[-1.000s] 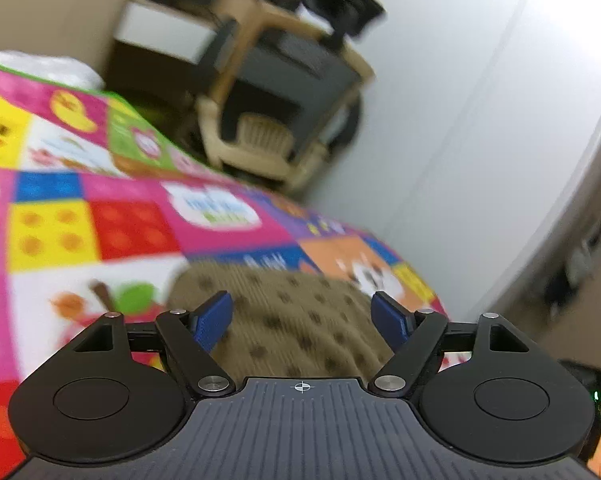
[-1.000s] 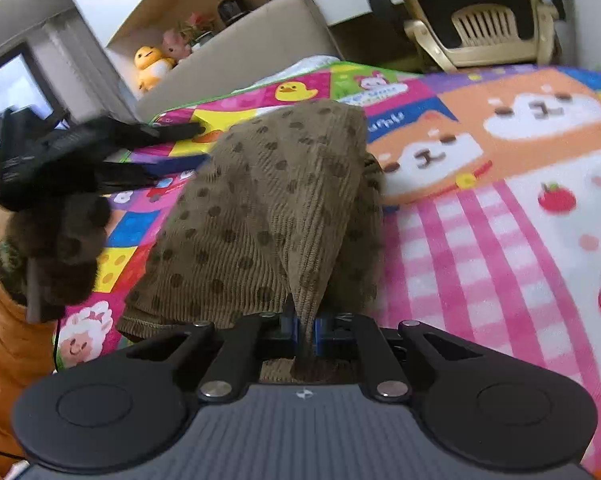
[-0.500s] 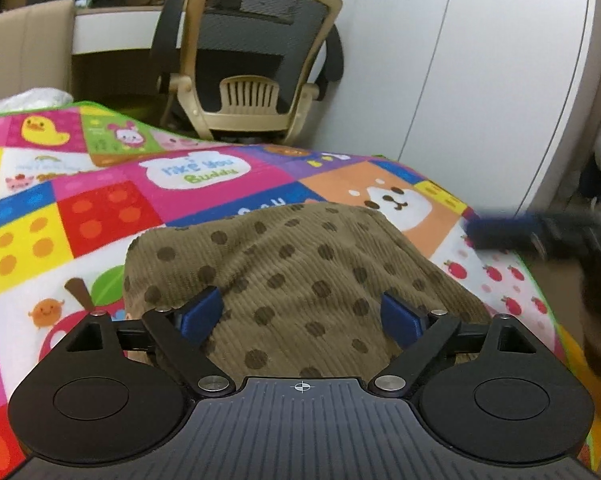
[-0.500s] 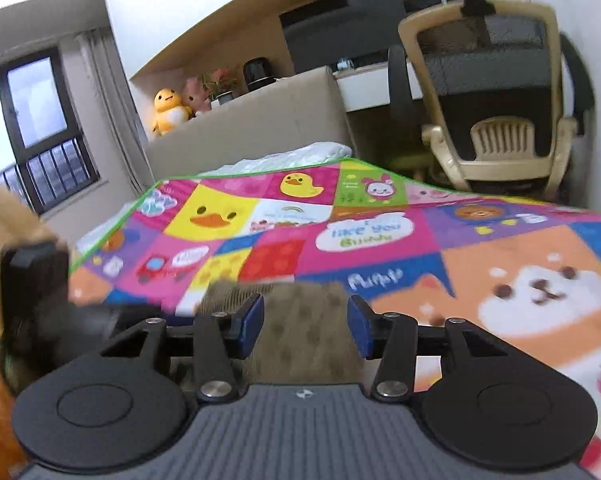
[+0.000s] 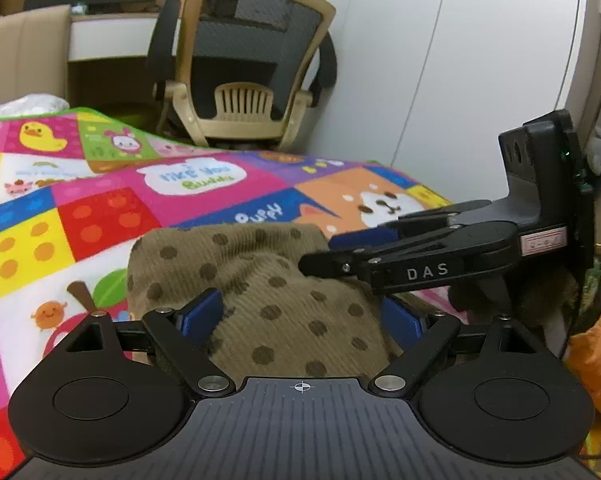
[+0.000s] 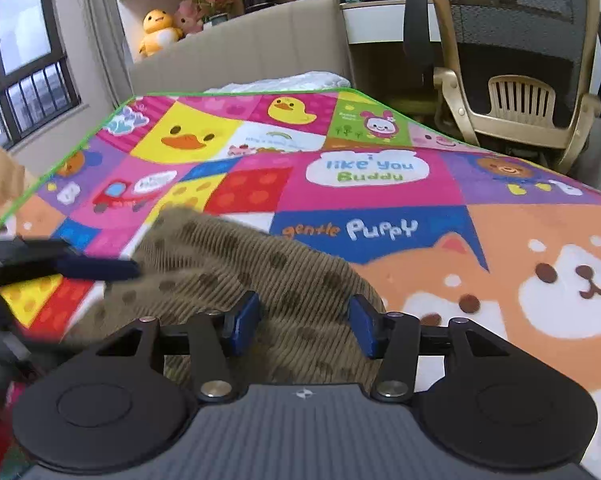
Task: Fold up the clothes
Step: 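Grasp the folded bundle edge with the right gripper and fold it over again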
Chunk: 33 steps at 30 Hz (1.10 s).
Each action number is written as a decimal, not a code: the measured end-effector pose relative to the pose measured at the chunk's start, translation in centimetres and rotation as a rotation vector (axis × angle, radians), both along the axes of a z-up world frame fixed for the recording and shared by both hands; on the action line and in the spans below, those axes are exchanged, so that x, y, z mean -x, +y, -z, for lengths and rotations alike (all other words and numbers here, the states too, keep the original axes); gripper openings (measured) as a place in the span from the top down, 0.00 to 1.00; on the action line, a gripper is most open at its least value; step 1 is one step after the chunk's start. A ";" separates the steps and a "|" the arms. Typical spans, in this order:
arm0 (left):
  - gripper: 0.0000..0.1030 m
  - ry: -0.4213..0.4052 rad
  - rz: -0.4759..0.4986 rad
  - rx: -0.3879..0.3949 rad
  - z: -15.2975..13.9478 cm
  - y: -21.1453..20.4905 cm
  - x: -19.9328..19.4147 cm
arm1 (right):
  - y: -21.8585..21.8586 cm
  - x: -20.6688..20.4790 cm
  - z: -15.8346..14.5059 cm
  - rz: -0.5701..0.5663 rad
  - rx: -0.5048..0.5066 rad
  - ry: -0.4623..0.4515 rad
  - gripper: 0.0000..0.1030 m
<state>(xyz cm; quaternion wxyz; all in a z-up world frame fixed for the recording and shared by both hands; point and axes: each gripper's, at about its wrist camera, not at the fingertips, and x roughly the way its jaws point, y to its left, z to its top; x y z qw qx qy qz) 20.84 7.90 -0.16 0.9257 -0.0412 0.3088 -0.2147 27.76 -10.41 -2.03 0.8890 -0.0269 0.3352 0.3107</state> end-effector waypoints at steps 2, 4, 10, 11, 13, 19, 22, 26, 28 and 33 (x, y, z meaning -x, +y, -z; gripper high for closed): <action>0.11 -0.001 -0.037 0.060 -0.8 1.1 1.2 | -1.0 1.0 0.3 0.018 0.020 0.007 0.41; 0.10 0.030 -0.097 0.126 -1.2 2.7 1.9 | -2.0 2.0 0.7 0.034 0.026 0.030 0.33; 0.16 0.197 -0.183 0.093 1.3 4.4 2.6 | -4.5 5.2 1.5 0.004 -0.045 0.138 0.31; 0.22 0.221 -0.167 0.116 1.8 4.4 2.7 | -4.1 5.5 1.5 -0.020 -0.049 0.137 0.34; 0.24 0.235 -0.145 0.153 2.2 4.3 2.8 | -3.0 5.8 1.6 -0.062 -0.044 0.123 0.44; 0.33 0.191 -0.164 0.139 2.0 5.1 1.6 | 4.3 2.8 1.0 -0.120 0.032 0.009 0.54; 0.35 0.130 -0.236 0.113 1.5 6.6 0.4 | 7.6 0.0 1.1 -0.114 0.075 -0.065 0.54; 0.34 0.092 -0.274 0.093 1.5 7.6 -0.2 | 8.8 -2.9 1.4 -0.052 0.025 -0.027 0.49; 0.32 0.080 -0.284 0.086 1.6 7.8 -0.3 | 8.4 -2.4 1.8 -0.053 0.036 -0.056 0.42; 0.26 0.051 -0.308 0.067 1.8 8.5 -0.5 | 7.7 -1.8 2.2 -0.051 0.021 -0.075 0.39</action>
